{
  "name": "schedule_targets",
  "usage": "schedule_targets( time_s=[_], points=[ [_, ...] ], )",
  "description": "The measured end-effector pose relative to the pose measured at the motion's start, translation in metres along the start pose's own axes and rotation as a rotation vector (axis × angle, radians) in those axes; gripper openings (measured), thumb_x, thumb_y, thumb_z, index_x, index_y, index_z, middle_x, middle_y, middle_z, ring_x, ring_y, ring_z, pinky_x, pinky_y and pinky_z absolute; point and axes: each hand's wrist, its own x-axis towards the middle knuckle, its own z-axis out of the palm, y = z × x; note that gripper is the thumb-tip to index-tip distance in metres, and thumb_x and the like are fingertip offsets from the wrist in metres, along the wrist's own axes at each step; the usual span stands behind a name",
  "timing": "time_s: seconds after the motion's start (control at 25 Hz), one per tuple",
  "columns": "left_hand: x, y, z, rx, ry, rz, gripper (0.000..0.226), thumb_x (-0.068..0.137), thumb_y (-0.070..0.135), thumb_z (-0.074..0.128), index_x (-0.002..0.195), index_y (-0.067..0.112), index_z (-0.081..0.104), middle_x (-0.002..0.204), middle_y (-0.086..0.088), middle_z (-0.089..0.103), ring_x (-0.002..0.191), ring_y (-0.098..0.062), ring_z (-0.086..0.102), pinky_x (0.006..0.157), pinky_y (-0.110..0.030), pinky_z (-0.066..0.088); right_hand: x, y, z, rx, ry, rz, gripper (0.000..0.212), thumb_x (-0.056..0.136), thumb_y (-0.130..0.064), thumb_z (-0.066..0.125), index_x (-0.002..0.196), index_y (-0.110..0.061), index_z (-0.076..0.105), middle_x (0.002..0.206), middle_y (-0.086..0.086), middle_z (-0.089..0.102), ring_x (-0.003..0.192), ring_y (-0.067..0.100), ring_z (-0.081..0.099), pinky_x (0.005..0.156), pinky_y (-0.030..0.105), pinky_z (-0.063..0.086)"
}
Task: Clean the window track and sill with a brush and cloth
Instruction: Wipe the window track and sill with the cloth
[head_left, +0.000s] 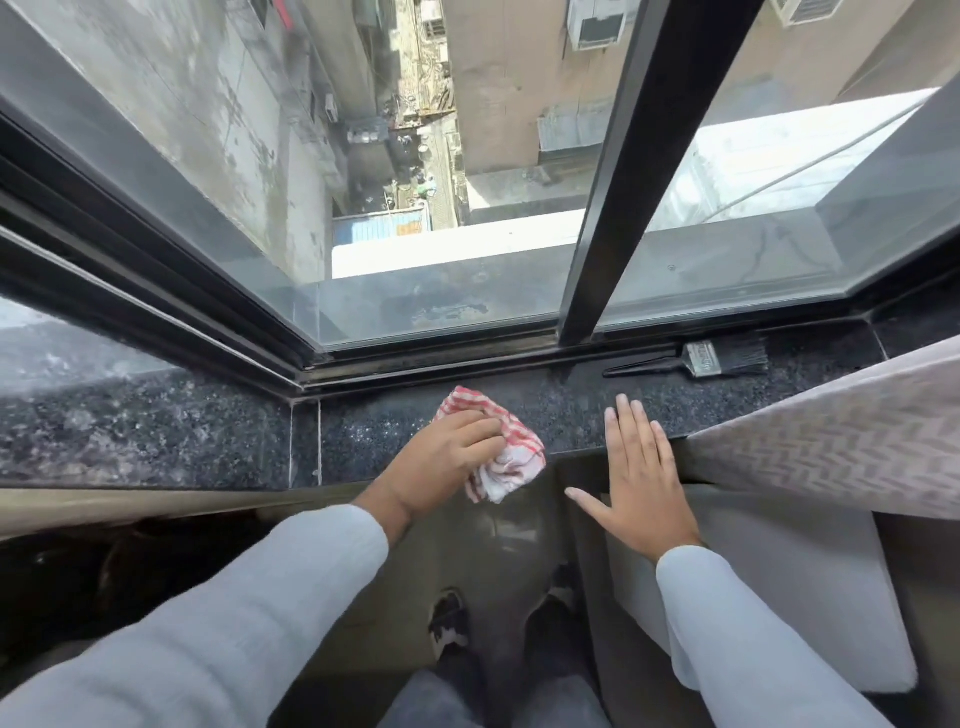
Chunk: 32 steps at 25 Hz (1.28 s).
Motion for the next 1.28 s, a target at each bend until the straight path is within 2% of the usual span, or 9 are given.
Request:
schedule_targets(
  time_s=[0.16,0.32,0.48,0.56,0.64,0.68,0.76,0.96,1.28],
  points=[
    [-0.054,0.034,-0.015,-0.054,-0.049,-0.215,0.024,0.093,0.000,0.059,0.108,0.008,0.075,0.115,-0.008,0.073,0.108,-0.026,0.063,0.103,-0.030,0.048,-0.003,-0.001,0.005,0.018,0.020,0.014,0.114,0.091,-0.082,0.037,0.166,-0.003,0.004,0.178,0.015,-0.001,0.165,0.031,0.000,0.131,0.057,0.016],
    [-0.068,0.039,-0.053,-0.142,0.208,-0.838,0.055,0.074,-0.018,0.060,0.120,0.008,0.075,0.124,-0.006,0.072,0.114,-0.022,0.066,0.111,-0.020,0.042,0.000,-0.004,0.006,0.027,0.033,0.016,0.115,0.089,-0.082,0.038,0.166,-0.002,0.007,0.177,0.016,0.001,0.165,0.032,0.001,0.131,0.058,0.016],
    [-0.087,0.019,-0.088,-0.092,0.329,-1.216,0.033,0.080,-0.014,0.061,0.107,0.000,0.074,0.108,-0.012,0.058,0.054,-0.016,0.062,0.071,0.005,0.041,0.001,-0.004,0.008,0.024,0.035,0.025,0.116,0.088,-0.082,0.039,0.165,0.000,0.009,0.177,0.018,0.003,0.164,0.034,0.002,0.131,0.059,0.016],
    [-0.087,0.003,-0.079,-0.039,0.244,-1.341,0.018,0.084,-0.008,0.058,0.097,-0.001,0.068,0.106,-0.013,0.053,0.056,-0.020,0.061,0.072,-0.004,0.047,0.003,-0.004,0.007,0.018,0.033,0.028,0.117,0.088,-0.082,0.039,0.165,-0.001,0.007,0.177,0.018,0.001,0.164,0.034,0.001,0.131,0.059,0.015],
    [-0.081,-0.009,-0.063,0.022,0.150,-1.455,0.019,0.085,0.000,0.059,0.102,-0.001,0.067,0.109,-0.020,0.056,0.080,-0.043,0.064,0.088,-0.041,0.055,0.004,-0.004,0.006,0.017,0.027,0.025,0.118,0.087,-0.082,0.040,0.166,-0.001,0.007,0.177,0.018,0.000,0.165,0.033,0.000,0.131,0.059,0.015],
    [-0.074,-0.013,-0.057,0.031,0.131,-1.500,0.023,0.085,0.002,0.059,0.106,-0.002,0.067,0.111,-0.024,0.057,0.089,-0.048,0.063,0.090,-0.049,0.051,0.005,-0.004,0.006,0.015,0.029,0.026,0.118,0.087,-0.082,0.041,0.165,-0.001,0.007,0.177,0.018,0.000,0.165,0.034,0.000,0.131,0.059,0.014],
    [-0.059,-0.020,-0.048,0.026,0.130,-1.507,0.025,0.087,0.004,0.058,0.109,-0.004,0.067,0.112,-0.027,0.059,0.097,-0.049,0.060,0.091,-0.051,0.049,0.007,-0.002,0.005,-0.005,0.027,0.022,0.119,0.087,-0.083,0.042,0.165,0.000,0.007,0.177,0.019,0.001,0.164,0.034,0.000,0.131,0.058,0.014],
    [-0.005,-0.012,-0.031,-0.085,0.148,-1.300,0.022,0.086,0.005,0.059,0.105,-0.001,0.069,0.106,-0.023,0.065,0.098,-0.042,0.061,0.089,-0.045,0.049,0.014,0.001,0.003,-0.019,0.022,0.005,0.120,0.088,-0.083,0.044,0.165,-0.001,0.005,0.177,0.019,-0.001,0.164,0.034,-0.002,0.131,0.058,0.013],
    [0.024,0.019,0.001,-0.210,-0.114,-0.688,0.049,0.080,-0.008,0.054,0.123,0.009,0.071,0.120,-0.012,0.068,0.104,-0.036,0.060,0.094,-0.045,0.055,0.020,0.002,-0.002,-0.034,0.002,-0.011,0.121,0.087,-0.086,0.038,0.166,-0.001,0.003,0.177,0.018,-0.003,0.164,0.034,-0.002,0.132,0.057,0.013]
  ],
)
